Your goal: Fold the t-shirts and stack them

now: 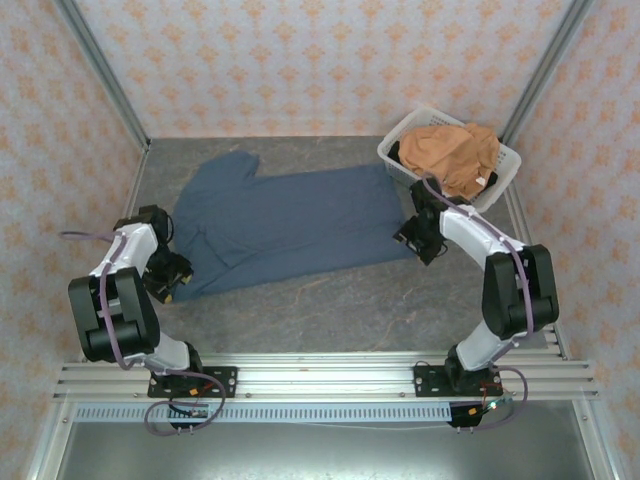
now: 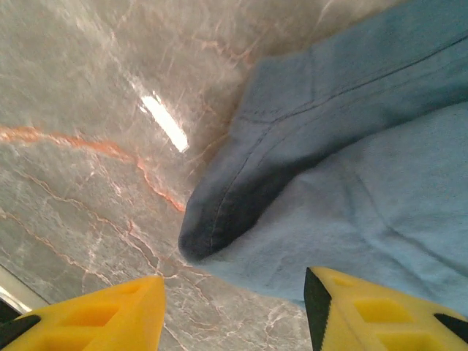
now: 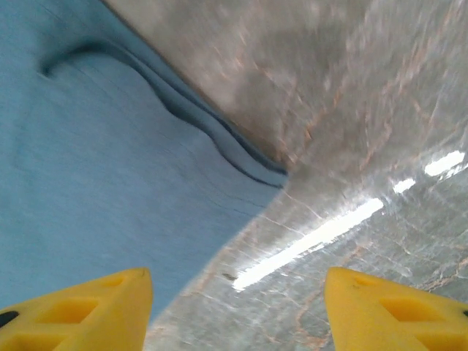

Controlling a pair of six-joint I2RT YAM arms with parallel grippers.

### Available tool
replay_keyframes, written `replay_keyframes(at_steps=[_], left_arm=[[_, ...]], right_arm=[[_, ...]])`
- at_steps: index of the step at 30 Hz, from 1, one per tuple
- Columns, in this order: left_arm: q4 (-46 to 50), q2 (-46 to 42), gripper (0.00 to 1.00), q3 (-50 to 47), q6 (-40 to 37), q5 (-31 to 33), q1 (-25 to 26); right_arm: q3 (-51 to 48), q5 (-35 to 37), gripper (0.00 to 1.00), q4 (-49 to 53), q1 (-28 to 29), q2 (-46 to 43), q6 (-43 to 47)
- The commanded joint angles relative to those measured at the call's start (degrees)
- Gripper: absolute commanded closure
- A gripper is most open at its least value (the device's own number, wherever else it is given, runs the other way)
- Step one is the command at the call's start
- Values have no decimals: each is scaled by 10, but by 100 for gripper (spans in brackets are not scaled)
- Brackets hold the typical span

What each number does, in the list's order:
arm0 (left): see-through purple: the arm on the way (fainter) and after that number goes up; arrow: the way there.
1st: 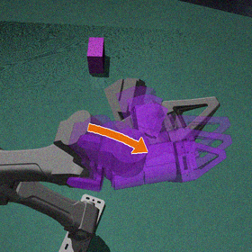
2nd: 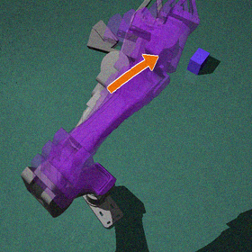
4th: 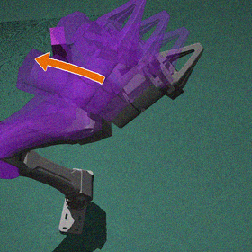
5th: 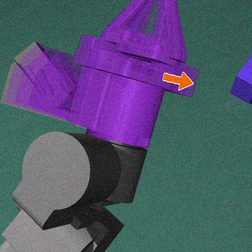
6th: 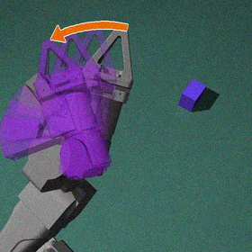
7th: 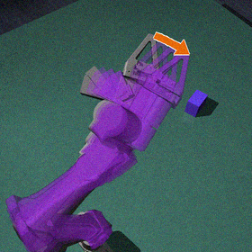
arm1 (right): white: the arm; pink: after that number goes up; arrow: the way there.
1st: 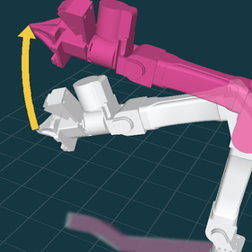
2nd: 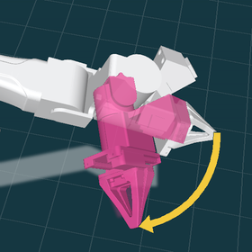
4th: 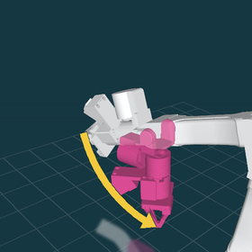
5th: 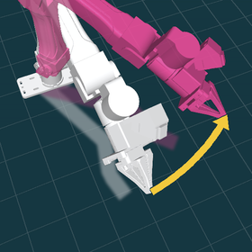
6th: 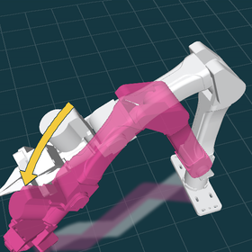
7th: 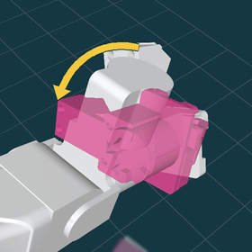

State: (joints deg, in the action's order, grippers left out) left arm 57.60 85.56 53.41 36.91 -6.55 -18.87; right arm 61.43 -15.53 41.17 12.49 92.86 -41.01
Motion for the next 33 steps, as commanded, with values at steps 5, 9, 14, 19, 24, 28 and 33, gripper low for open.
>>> replay_keyframes(at_steps=[5,9,14,19,24,28,33], left_arm=[[-33,61,50,-1,20,2,-2],[-58,95,59,12,11,51,-2],[-71,132,81,35,-3,77,-2],[-71,160,100,60,-13,100,-2],[-56,167,100,77,-34,106,-2],[-30,152,100,75,-59,124,-1],[-14,130,100,45,-94,139,1]], right_arm=[[-1,-2,35,-23,-3,57,35],[7,27,41,-25,-2,87,31],[22,55,58,-42,-2,104,31],[21,64,88,-46,-2,113,15],[-5,80,100,-21,0,81,-10],[-47,91,100,22,3,25,-30],[-115,82,100,75,18,-56,-54]])
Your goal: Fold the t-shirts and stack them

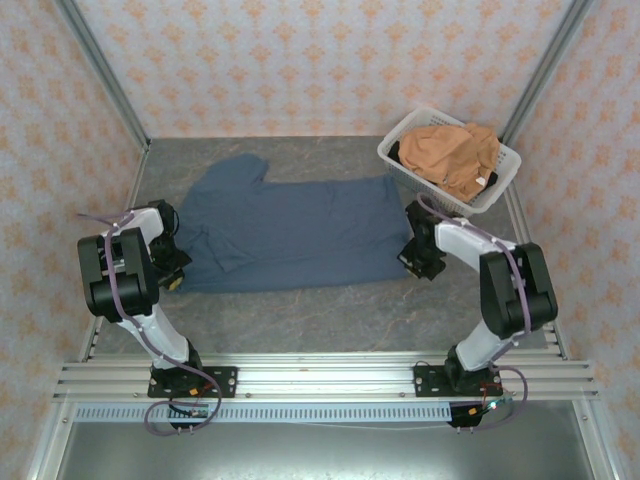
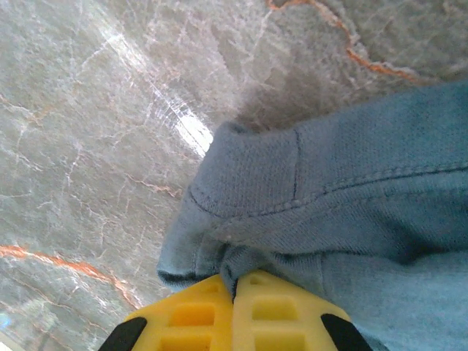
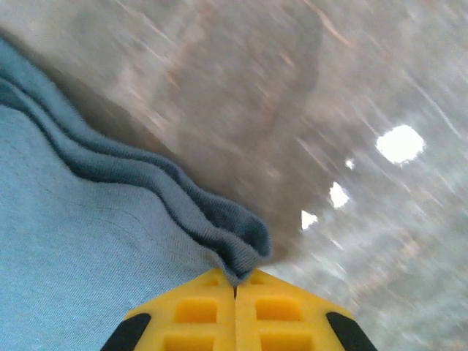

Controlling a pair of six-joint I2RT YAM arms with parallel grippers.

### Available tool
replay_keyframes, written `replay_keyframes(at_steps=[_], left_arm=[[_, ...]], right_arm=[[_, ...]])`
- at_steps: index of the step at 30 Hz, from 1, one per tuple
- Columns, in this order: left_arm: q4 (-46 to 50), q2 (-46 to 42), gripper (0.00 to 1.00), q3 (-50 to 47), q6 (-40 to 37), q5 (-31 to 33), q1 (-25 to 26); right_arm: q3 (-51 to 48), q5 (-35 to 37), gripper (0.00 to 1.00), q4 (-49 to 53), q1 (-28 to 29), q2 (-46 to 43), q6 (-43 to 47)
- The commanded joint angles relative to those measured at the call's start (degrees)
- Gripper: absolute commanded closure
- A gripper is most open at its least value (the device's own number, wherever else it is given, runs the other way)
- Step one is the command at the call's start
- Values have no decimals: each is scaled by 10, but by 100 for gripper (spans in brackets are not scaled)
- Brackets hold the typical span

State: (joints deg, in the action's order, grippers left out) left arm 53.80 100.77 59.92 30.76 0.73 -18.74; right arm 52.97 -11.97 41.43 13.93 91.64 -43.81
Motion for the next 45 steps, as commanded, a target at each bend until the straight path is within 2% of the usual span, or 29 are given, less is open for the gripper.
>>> replay_keyframes(at_steps=[1,5,8,15,18,23,26,28,29,32,34,36,38,45], left_arm=[[24,-25,100,-26,-35,67,-1],[26,-36,99,-50,-42,62,3],[38,-43,95,-44,-34,81,12],[32,-25,84,-23,-34,101,29],[32,-19,74,-14,-32,101,40],[51,-61,68,2,-12,134,65],[65,-121,58,16,-5,152,106],[52,-162,56,12,20,101,135],[37,-178,56,3,32,56,152],[-31,-195,56,-47,93,-94,196],[-71,-192,56,-77,136,-148,231],[-96,-190,56,-101,176,-164,262],[-112,-182,57,-120,198,-168,276],[-141,-143,60,-139,218,-180,285]], right_arm=[[-43,42,100,80,7,-57,-30],[-89,45,100,111,23,-112,-46],[-110,66,100,140,28,-143,-51],[-135,78,100,132,28,-170,-55],[-132,75,99,129,28,-168,-57],[-114,76,63,163,29,-198,-72],[-86,108,53,197,30,-235,-69],[-71,111,50,178,36,-267,-52],[-75,87,49,140,38,-282,-32],[-97,-25,42,-1,47,-305,12],[-113,-125,38,-109,50,-303,31],[-114,-192,33,-176,57,-293,35],[-101,-220,31,-195,64,-278,44],[-89,-222,30,-188,65,-256,49]])
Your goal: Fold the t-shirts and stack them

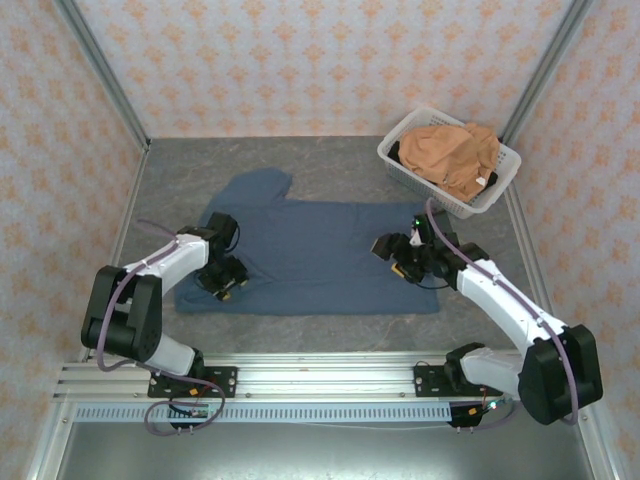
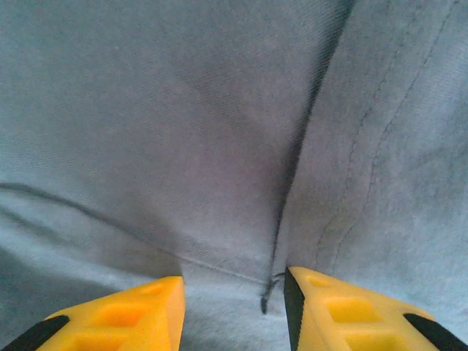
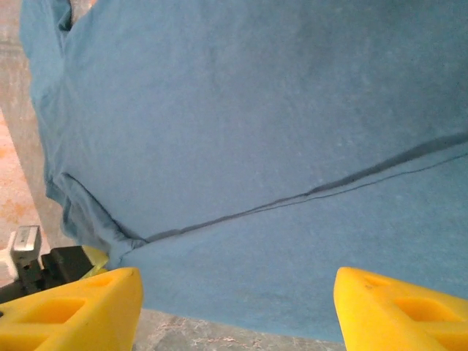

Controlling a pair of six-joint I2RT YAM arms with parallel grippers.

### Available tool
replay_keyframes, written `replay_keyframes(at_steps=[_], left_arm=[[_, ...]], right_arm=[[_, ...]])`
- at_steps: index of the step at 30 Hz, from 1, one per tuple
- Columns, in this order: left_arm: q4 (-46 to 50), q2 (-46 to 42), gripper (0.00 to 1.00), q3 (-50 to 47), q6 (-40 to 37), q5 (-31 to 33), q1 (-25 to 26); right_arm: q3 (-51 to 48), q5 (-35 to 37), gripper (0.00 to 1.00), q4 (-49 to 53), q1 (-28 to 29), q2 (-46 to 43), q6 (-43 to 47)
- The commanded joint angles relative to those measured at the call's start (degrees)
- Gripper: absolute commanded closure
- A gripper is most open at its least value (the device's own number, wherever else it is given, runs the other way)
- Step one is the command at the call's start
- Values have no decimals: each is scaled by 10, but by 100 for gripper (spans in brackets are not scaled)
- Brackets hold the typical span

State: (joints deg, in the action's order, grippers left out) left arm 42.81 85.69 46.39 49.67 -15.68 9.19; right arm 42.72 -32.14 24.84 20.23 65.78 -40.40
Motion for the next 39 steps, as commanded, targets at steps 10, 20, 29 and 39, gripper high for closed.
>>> replay_keyframes(at_steps=[10,20,29,39], left_arm=[[-46,44,73,17,35,-12,26],[116,86,71,126,4,75,51],[184,116,68,190,9,115,91],[152,114,65,148,38,101,102]], right_arm=[[0,-16,32,-25,2,4,1],[2,-12,33,-21,2,10,-2],[3,-11,33,-16,2,15,-2],[4,-15,33,-25,1,17,-5]])
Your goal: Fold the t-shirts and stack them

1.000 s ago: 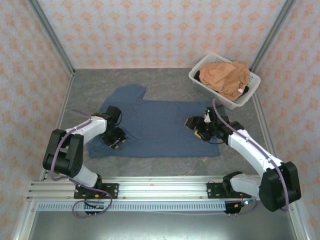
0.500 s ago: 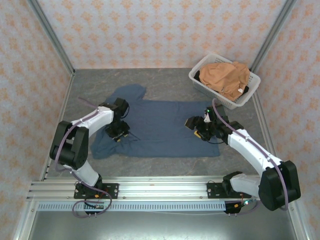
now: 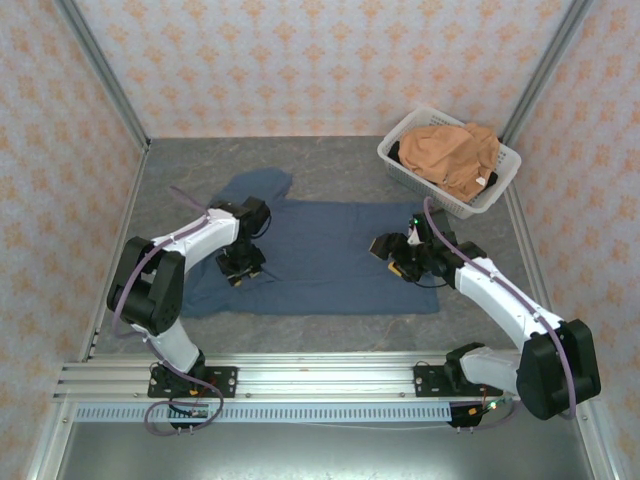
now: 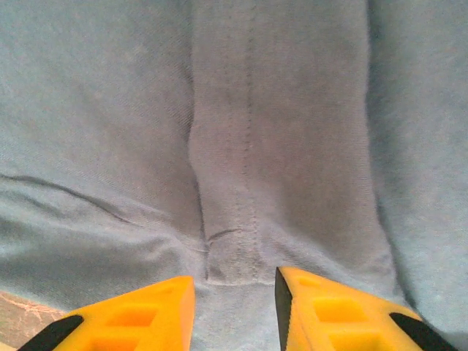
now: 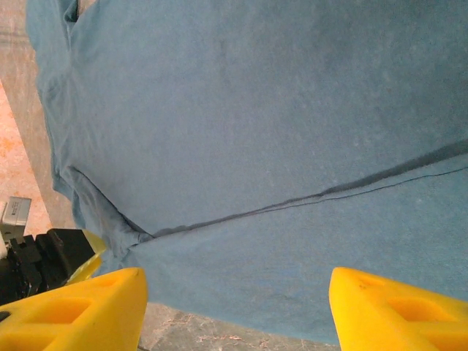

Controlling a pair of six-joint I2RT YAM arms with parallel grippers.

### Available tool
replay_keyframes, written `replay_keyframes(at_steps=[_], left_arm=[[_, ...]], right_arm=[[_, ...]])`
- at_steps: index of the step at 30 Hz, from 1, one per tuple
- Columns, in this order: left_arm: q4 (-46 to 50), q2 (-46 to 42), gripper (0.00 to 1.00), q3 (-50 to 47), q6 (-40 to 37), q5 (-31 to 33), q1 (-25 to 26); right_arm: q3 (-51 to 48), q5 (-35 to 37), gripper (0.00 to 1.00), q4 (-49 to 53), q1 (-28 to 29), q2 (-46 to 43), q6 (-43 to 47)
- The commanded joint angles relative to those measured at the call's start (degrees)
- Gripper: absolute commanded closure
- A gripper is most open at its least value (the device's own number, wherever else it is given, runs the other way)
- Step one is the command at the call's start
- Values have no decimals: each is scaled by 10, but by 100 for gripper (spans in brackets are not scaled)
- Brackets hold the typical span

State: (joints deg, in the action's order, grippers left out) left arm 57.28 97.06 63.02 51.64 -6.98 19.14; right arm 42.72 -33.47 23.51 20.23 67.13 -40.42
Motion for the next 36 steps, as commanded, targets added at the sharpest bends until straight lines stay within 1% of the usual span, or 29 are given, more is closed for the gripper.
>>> replay_keyframes(at_steps=[1,6,10,15,17,21,23,27,28,30,36], left_arm=[[-1,1,64,-22,20,10,3],[-40,18,66,-42,35,-12,3],[-48,12,70,-49,43,-5,3],[-36,9,74,-32,42,8,3],[-37,13,78,-29,41,8,3],[-39,20,90,-29,38,10,3],[-38,20,93,-27,37,13,3],[-23,17,92,-15,31,18,3],[-16,16,90,-12,30,21,3],[-4,16,82,-4,26,27,4],[-5,8,79,2,31,22,3]], right_arm=[[5,-7,33,-16,2,4,-5],[7,-19,33,-29,2,19,-8],[10,-19,33,-24,2,21,-7],[7,-19,33,-27,2,23,-8],[9,-19,34,-28,2,25,-8],[12,-18,34,-30,2,29,-9],[12,-18,34,-30,1,29,-9],[12,-19,34,-30,2,29,-10],[12,-19,34,-29,2,29,-10],[12,-19,34,-30,2,30,-10],[12,-19,35,-31,2,32,-10]])
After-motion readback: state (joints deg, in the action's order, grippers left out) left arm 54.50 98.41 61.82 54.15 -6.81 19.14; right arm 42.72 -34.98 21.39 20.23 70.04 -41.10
